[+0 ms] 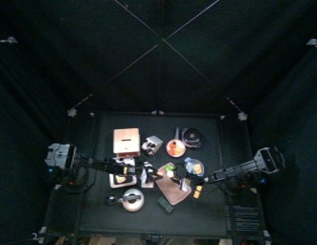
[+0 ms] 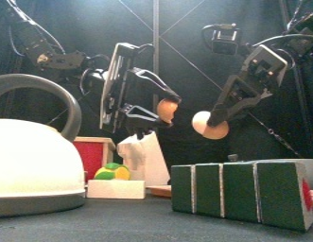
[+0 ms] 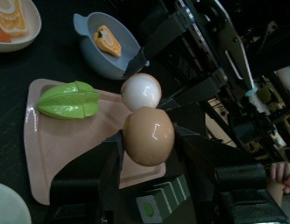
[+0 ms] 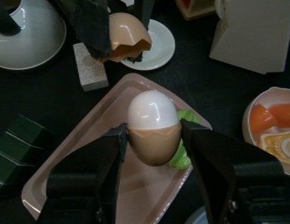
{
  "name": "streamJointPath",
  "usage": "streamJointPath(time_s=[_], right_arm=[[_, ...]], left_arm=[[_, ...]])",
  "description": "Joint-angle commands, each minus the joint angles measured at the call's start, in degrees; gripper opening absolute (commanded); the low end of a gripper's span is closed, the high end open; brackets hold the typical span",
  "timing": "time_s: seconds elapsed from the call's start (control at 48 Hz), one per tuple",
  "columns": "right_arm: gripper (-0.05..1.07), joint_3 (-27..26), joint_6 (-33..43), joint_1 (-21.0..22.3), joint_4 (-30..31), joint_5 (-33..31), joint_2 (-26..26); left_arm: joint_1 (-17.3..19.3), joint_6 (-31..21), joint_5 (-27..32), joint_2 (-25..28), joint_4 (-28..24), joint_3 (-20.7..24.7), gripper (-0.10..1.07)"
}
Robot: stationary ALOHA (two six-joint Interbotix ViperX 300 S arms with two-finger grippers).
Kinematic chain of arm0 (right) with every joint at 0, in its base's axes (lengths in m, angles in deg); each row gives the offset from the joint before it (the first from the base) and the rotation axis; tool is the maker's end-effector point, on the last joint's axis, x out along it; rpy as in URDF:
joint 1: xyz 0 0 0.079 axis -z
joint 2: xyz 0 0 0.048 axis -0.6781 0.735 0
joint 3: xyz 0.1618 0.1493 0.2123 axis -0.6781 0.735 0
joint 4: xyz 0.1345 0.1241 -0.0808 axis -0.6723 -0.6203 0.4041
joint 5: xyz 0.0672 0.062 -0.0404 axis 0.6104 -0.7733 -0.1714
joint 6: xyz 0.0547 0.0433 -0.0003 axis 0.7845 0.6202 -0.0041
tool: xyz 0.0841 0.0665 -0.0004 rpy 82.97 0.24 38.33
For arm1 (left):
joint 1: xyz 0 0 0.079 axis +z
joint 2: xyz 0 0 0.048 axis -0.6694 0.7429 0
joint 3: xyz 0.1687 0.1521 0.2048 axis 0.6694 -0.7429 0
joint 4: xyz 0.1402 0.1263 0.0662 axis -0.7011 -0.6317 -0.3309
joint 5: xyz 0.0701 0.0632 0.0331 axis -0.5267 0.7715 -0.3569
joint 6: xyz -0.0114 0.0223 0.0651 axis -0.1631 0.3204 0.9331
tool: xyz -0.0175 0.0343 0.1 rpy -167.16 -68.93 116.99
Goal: Drop egg shell
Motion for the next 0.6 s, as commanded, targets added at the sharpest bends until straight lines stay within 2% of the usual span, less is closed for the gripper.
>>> streamJointPath(time_s=[0.0, 0.25, 0.583], right_arm=[[0.81, -0.6, 0.0, -0.1, 0.1, -0.2, -1.6], [0.81, 0.5, 0.0, -0.9, -1.2, -0.9, -3.0], [0.81, 2.8, 0.2, -2.3, -4.1, -3.0, -5.6]], left_arm=[[0.1, 0.2, -0.5, -0.4, -0.1, 0.5, 0.57], [0.7, 0.3, -0.2, 0.7, -0.2, 0.5, 0.57], [1.5, 0.4, -0.1, 6.2, -0.2, 3.4, 0.58]])
